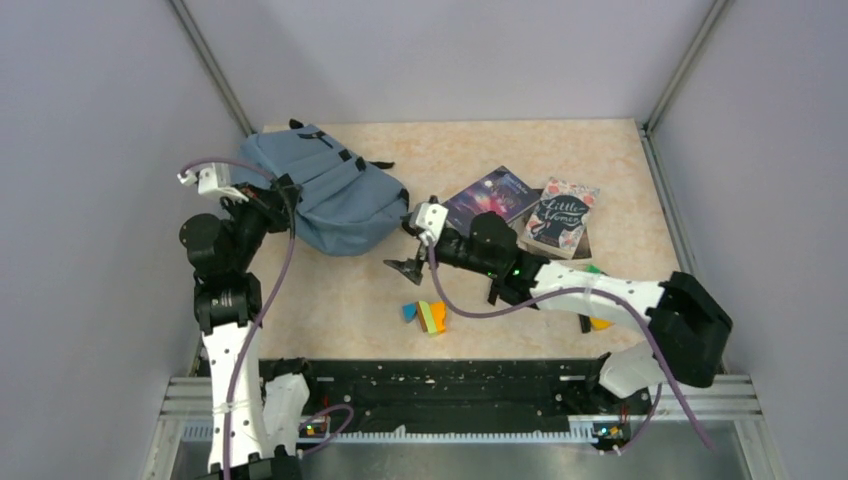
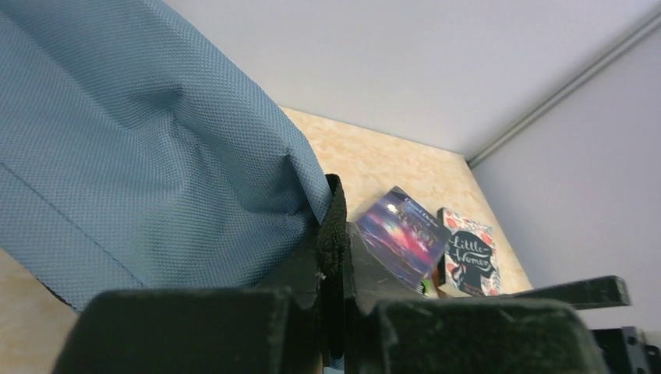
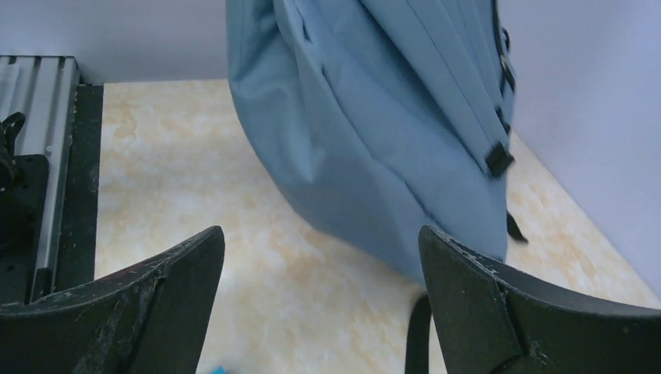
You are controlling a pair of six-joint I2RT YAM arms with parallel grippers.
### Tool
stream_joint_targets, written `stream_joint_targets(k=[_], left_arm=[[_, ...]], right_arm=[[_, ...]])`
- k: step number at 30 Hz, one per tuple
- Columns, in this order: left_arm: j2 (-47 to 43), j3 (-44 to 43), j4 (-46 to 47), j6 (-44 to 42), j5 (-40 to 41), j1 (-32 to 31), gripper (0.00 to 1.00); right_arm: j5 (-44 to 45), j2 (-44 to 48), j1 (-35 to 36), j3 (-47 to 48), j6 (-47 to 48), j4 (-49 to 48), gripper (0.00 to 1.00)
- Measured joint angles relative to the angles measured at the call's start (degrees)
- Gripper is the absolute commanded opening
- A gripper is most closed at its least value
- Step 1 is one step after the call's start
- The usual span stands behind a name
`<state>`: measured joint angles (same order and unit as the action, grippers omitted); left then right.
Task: Pack the student bag
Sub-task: Pick up the student bag at the center of the board.
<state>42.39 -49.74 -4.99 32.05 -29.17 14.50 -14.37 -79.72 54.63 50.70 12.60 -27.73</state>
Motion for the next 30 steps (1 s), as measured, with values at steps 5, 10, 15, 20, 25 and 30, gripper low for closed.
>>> stream_joint_targets(k=[5, 10, 15, 20, 25, 30], left_arm=[[-1.7, 1.97, 2.69, 1.09, -4.5, 0.0, 0.0], [-2.64, 2.29, 4.07, 1.44, -6.03, -0.15, 0.0], [-2.91, 2.34, 4.72, 1.49, -6.16, -0.15, 0.0], [-3.21, 2.56, 4.92, 1.46, -5.73, -0.15, 0.0], [-3.5, 2.62, 4.9, 1.46, -5.14, -0.15, 0.0], [-3.67, 2.64, 4.83, 1.46, -4.22, -0.2, 0.0]], right_arm=[[-0.15, -8.13, 2.91, 3.98, 5.16, -5.92, 0.95], [1.77, -12.98, 4.0, 5.86, 9.64, -10.43, 0.96], [5.16, -15.96, 7.13, 6.12, 14.05, -14.05, 0.98], [7.5, -17.14, 9.4, 5.97, 16.13, -16.33, 0.98], [9.46, -17.27, 10.19, 5.81, 15.93, -20.15, 0.99], [14.29, -19.93, 11.65, 4.79, 17.84, -26.27, 0.99]])
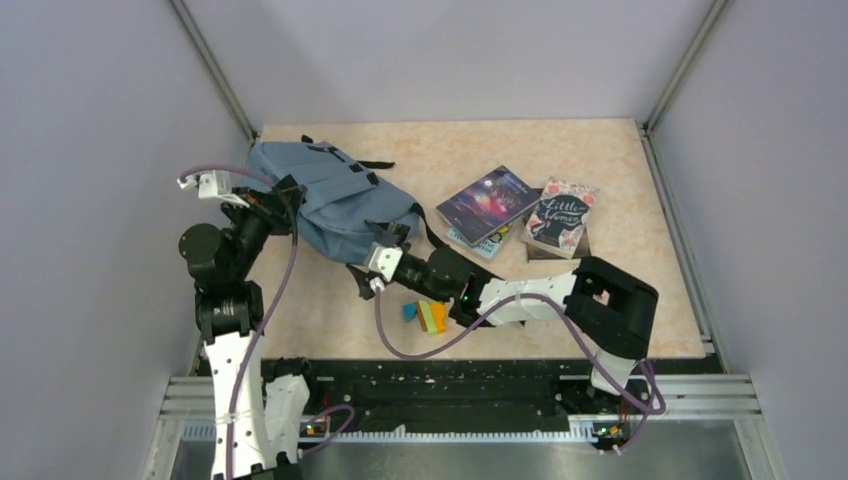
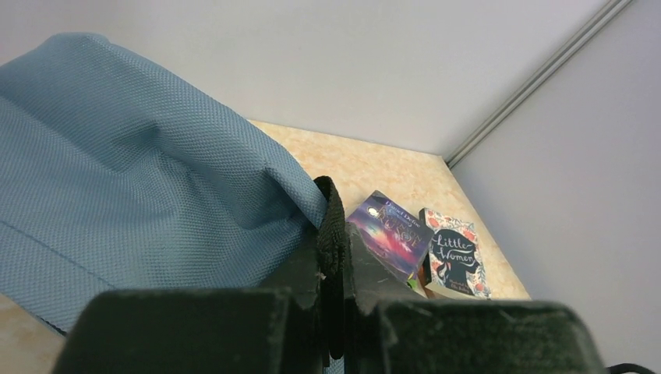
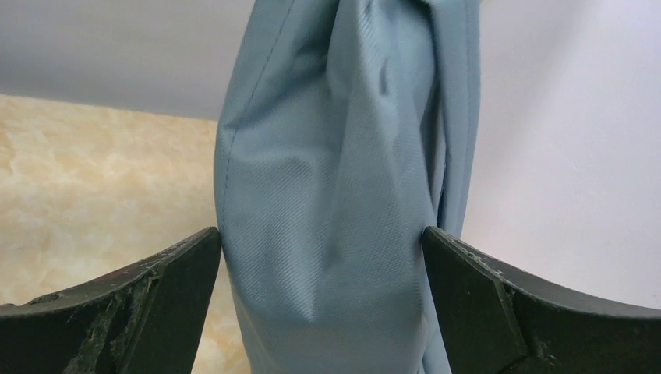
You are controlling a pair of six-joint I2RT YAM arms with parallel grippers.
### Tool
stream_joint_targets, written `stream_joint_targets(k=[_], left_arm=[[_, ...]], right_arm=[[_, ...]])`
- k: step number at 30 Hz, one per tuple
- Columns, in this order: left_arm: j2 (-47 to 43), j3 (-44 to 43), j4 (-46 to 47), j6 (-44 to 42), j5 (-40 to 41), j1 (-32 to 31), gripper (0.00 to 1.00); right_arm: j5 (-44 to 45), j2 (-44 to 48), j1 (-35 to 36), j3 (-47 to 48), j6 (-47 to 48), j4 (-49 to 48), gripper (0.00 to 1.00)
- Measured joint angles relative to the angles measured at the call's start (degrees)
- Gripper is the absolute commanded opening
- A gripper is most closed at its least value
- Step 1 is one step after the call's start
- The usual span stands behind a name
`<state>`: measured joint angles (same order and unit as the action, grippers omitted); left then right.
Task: Pack the student bag
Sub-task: Pick up the student bag at the center of the board.
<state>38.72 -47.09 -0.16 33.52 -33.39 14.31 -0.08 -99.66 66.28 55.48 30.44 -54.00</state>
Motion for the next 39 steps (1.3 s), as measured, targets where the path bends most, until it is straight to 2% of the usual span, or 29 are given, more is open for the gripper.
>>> stream_joint_targets(k=[21, 22, 23, 25, 26, 27, 28, 30, 32, 33, 39], left_arm=[[-0.02, 0.39, -0.31, -0.46, 1.36, -0.04, 0.0], [-0.09, 0.39, -0.31, -0.46, 1.4, -0.04, 0.0], [-0.22, 0.39, -0.39, -0.48, 1.49, -0.04, 0.0], [-0.72, 0.42, -0.7, -0.55, 1.64, -0.04, 0.0], [-1.05, 0.46, -0.79, -0.66, 1.79, -0.04, 0.0], [-1.51, 0.52, -0.87, -0.74, 1.88, -0.04, 0.0], [-1.9, 0.61, -0.98, -0.92, 2.08, -0.07, 0.1], [-2.69, 0.7, -1.42, -1.92, 2.86, -0.11, 0.47], [-3.17, 0.7, -1.25, -3.56, 3.28, -0.11, 0.8], [-3.52, 0.66, -1.29, -4.85, 3.5, -0.11, 0.88], [-6.36, 0.26, -1.46, -11.45, 3.02, -0.2, 0.92]], right_arm=[[15.93, -9.33, 2.21, 1.36, 5.88, -4.57, 0.98], [16.79, -9.94, 2.21, 2.16, 6.01, -4.46, 0.93], [17.68, -10.56, 2.21, 3.08, 6.12, -4.33, 0.83], [19.8, -11.54, 2.21, 4.76, 6.91, -4.24, 0.58], [20.83, -11.85, 2.21, 5.42, 7.02, -4.17, 0.39], [21.57, -11.91, 2.19, 5.75, 7.23, -4.0, 0.25], [22.47, -11.93, 2.03, 6.38, 6.8, -3.48, 0.15], [22.93, -11.85, 1.88, 7.3, 5.9, -2.16, 0.0], [22.49, -11.19, 1.44, 8.17, 3.98, 0.33, 0.0], [22.34, -10.38, 1.01, 8.68, 2.84, 2.29, 0.0], [18.56, -1.84, -4.15, 14.49, -6.01, 21.92, 0.0]])
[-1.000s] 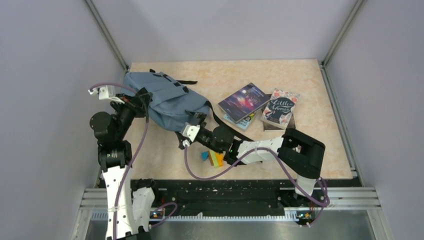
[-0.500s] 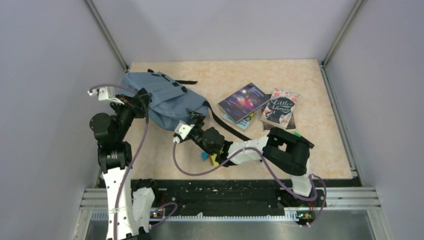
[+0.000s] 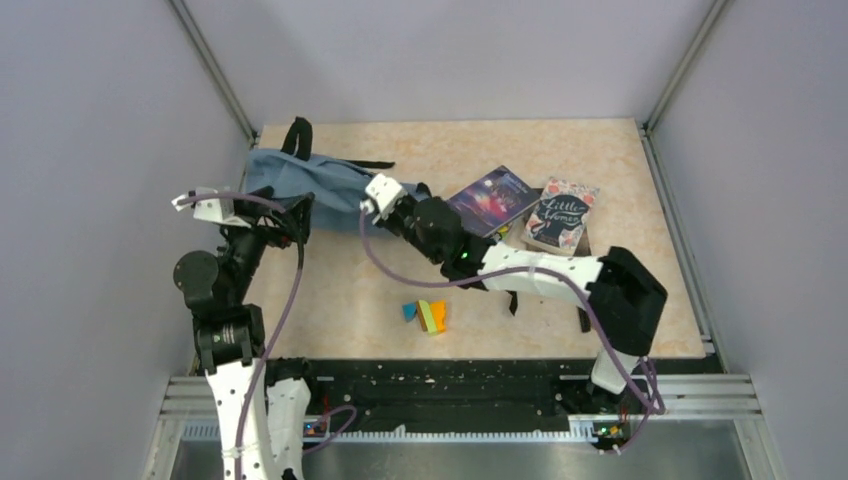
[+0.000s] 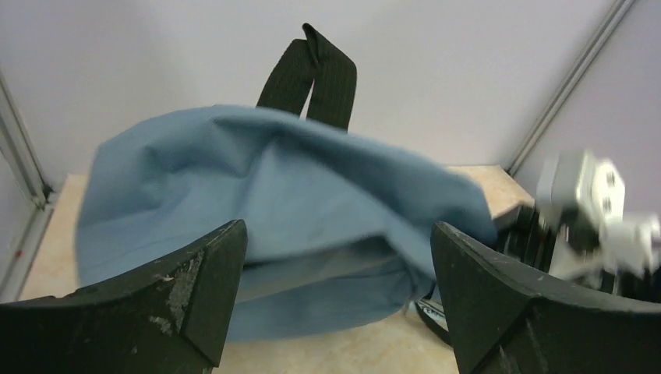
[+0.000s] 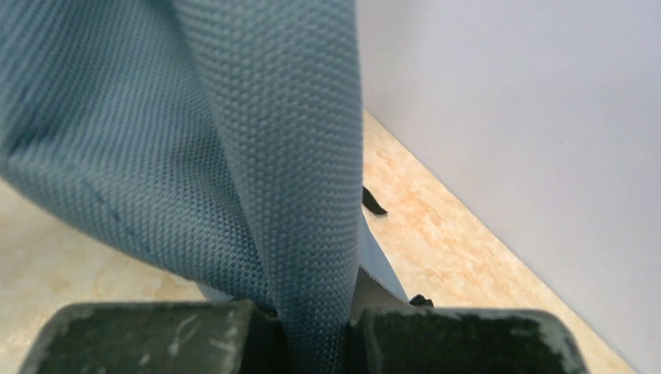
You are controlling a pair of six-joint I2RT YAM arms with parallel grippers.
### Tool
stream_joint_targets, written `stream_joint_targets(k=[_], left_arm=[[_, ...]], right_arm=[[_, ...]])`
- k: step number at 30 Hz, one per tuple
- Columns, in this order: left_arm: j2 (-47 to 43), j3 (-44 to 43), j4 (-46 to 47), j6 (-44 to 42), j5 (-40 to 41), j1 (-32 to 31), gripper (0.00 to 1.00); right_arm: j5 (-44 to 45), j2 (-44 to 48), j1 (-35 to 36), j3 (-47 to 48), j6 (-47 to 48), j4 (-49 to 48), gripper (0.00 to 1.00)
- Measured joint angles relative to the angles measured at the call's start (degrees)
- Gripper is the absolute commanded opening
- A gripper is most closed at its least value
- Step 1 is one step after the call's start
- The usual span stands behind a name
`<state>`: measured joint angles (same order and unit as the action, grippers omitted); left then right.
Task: Pack the student bag
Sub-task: Pick up the student bag at the center of the board.
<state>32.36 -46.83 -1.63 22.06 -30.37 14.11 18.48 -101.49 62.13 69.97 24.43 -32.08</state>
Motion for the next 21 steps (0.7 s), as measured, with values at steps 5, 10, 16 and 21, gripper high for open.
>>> stream_joint_targets(k=[5, 10, 16, 21], left_arm=[[-2.36, -1.25, 0.42, -3.08, -1.77, 0.0, 0.93], [-1.92, -5.33, -1.05, -4.85, -6.03, 0.0, 0.93], [-1.51, -6.29, -3.39, -8.26, -8.7, 0.0, 0.94], [2.89, -5.53, -5.22, -8.48, -10.03, 0.0, 0.94]], right_arm=[[-6.05, 6.78, -7.34, 7.58, -8.35, 18.34, 0.0], [-15.37, 13.57, -15.32, 9.75, -15.54, 31.19, 0.0], [-28.79, 19.8, -26.21, 8.74, -23.04, 39.36, 0.0], [-40.48, 24.85, -34.82, 2.86, -27.85, 40.0, 0.0]])
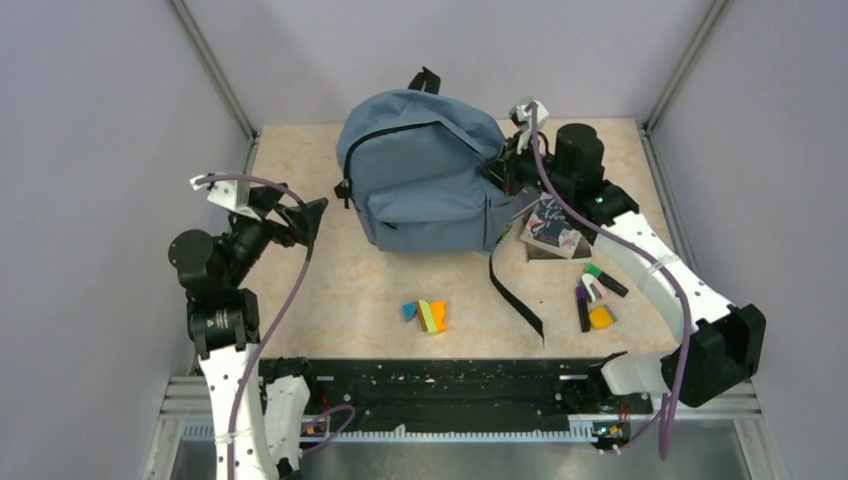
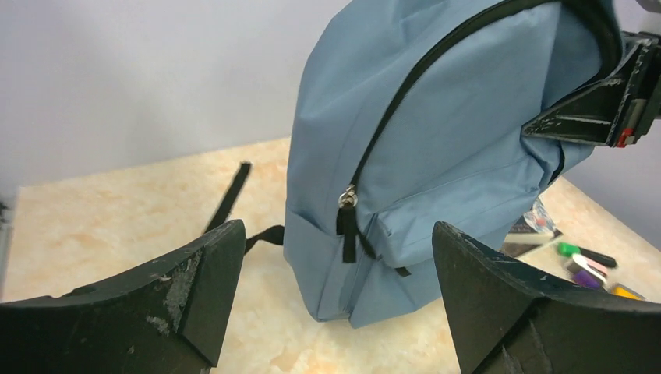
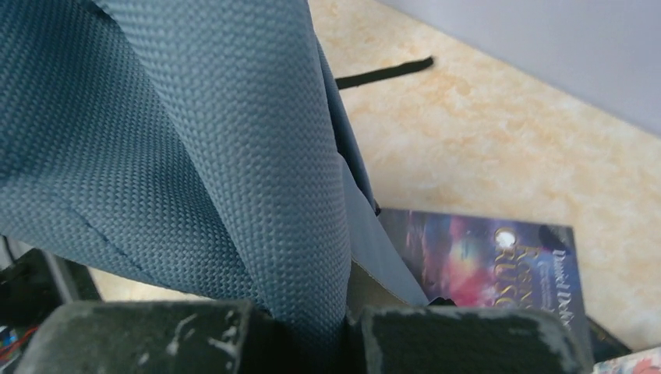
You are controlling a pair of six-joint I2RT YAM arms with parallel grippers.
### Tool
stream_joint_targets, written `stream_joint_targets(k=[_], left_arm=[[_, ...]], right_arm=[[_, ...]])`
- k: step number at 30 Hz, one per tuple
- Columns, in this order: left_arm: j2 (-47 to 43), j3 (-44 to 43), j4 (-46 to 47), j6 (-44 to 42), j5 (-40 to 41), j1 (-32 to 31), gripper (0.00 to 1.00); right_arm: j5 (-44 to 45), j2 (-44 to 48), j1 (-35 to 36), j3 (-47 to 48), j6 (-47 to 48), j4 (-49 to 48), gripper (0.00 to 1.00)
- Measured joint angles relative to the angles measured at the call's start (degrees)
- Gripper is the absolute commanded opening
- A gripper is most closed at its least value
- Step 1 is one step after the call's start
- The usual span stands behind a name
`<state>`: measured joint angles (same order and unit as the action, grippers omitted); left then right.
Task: Pack the student bag
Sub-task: Pick up the student bag at the center of the board.
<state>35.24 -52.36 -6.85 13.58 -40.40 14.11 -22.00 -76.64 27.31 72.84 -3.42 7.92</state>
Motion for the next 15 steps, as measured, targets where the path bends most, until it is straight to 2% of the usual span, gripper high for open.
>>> stream_joint_targets(k=[3, 7, 12, 15], left_arm=[[2.29, 1.79, 1.33, 1.64, -2.43, -0.07, 0.95], [4.46, 4.57, 3.1, 3.1, -3.96, -2.67, 0.95], [7.06, 4.74, 0.35, 0.0, -0.37, -10.69, 0.95], [7.74, 4.74, -2.21, -2.05, 3.26, -13.35, 0.9]], right_arm=[[-5.66, 1.79, -3.63, -3.61, -2.32, -0.07, 0.0], [-9.68, 3.45, -5.01, -7.85, -3.28, -2.19, 0.0], [-11.32, 6.23, -5.11, -12.96, -4.79, -6.23, 0.0], [-11.58, 7.21, -5.22, -14.47, -5.66, -7.3, 0.0]])
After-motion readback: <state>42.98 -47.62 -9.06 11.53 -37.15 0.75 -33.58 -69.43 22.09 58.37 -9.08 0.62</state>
